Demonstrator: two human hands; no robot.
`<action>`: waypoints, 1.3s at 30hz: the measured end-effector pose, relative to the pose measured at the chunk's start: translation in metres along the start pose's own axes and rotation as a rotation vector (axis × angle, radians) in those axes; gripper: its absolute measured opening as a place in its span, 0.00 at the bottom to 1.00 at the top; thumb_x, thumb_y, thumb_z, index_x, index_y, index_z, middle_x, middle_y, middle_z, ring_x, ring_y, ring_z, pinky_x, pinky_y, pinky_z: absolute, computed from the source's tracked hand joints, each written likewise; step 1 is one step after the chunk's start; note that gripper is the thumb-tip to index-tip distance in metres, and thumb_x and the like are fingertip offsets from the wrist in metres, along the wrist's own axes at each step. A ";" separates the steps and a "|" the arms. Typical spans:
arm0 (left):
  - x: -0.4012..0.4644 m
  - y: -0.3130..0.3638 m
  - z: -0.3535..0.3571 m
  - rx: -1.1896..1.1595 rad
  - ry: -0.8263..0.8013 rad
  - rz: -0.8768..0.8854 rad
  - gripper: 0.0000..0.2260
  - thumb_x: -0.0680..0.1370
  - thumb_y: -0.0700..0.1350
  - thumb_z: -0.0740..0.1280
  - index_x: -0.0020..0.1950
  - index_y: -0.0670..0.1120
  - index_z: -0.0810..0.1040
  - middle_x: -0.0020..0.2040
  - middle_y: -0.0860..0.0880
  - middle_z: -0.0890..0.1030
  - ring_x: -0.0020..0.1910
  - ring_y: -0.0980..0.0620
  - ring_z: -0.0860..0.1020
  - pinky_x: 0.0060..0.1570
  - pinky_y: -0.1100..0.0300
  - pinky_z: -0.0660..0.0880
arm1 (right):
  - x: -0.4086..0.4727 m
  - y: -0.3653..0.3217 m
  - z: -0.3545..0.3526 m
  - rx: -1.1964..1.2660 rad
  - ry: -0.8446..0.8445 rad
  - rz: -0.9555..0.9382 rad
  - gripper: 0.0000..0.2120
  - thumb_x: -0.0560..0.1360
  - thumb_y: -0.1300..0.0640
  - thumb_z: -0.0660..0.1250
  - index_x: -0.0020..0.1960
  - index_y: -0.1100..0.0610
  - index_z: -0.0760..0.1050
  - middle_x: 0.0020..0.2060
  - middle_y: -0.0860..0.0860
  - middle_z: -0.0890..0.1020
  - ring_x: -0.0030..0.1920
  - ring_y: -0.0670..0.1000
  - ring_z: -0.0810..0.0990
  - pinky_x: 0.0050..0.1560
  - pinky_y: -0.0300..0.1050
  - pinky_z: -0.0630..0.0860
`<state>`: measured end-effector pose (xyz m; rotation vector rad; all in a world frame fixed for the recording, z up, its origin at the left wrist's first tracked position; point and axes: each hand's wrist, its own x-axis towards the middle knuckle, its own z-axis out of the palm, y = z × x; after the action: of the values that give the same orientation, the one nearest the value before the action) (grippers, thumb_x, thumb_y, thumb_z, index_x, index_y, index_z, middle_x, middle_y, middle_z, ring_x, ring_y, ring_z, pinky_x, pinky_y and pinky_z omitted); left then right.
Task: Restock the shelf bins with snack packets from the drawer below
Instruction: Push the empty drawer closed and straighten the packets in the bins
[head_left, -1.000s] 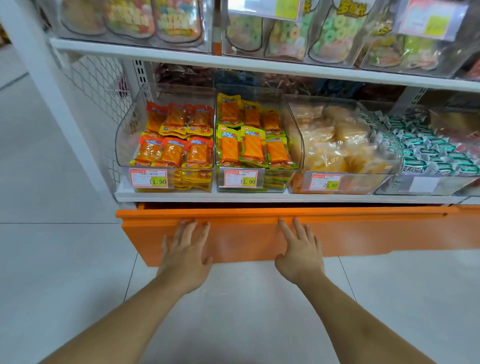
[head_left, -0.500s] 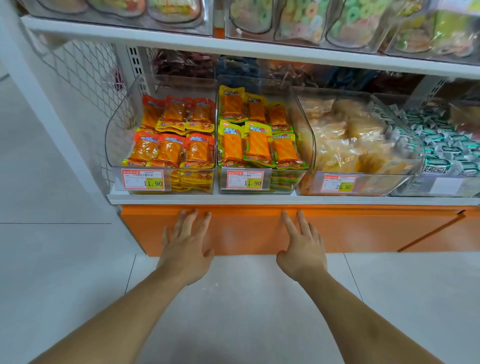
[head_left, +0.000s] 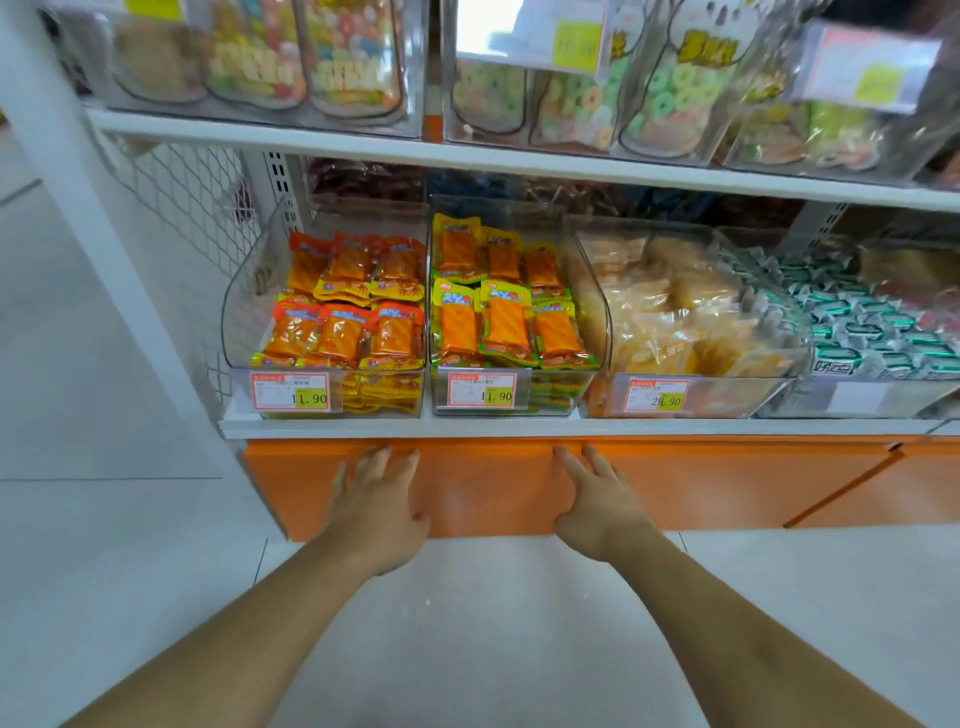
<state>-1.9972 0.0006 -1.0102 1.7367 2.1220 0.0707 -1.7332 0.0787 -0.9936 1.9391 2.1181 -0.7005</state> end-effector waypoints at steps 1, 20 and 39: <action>-0.004 0.006 -0.008 -0.031 -0.019 0.008 0.37 0.81 0.60 0.62 0.85 0.54 0.49 0.85 0.49 0.49 0.84 0.47 0.48 0.82 0.47 0.51 | -0.004 -0.003 -0.011 0.009 -0.025 -0.009 0.47 0.71 0.54 0.66 0.83 0.37 0.46 0.84 0.46 0.45 0.83 0.60 0.52 0.79 0.57 0.63; 0.024 0.079 -0.142 0.288 0.565 0.349 0.23 0.83 0.56 0.50 0.68 0.54 0.80 0.69 0.53 0.79 0.77 0.46 0.67 0.77 0.38 0.55 | -0.023 -0.086 -0.129 -0.283 0.521 -0.433 0.29 0.81 0.43 0.42 0.80 0.40 0.60 0.78 0.50 0.66 0.80 0.55 0.59 0.81 0.61 0.44; 0.043 0.063 -0.134 0.346 0.491 0.344 0.24 0.84 0.59 0.46 0.73 0.59 0.74 0.70 0.55 0.77 0.81 0.47 0.58 0.78 0.36 0.49 | 0.006 -0.062 -0.128 -0.250 0.476 -0.496 0.22 0.87 0.42 0.48 0.80 0.32 0.55 0.83 0.50 0.59 0.83 0.57 0.48 0.78 0.62 0.33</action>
<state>-1.9899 0.0836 -0.8804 2.4920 2.2279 0.2622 -1.7719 0.1405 -0.8711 1.5664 2.8537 -0.0111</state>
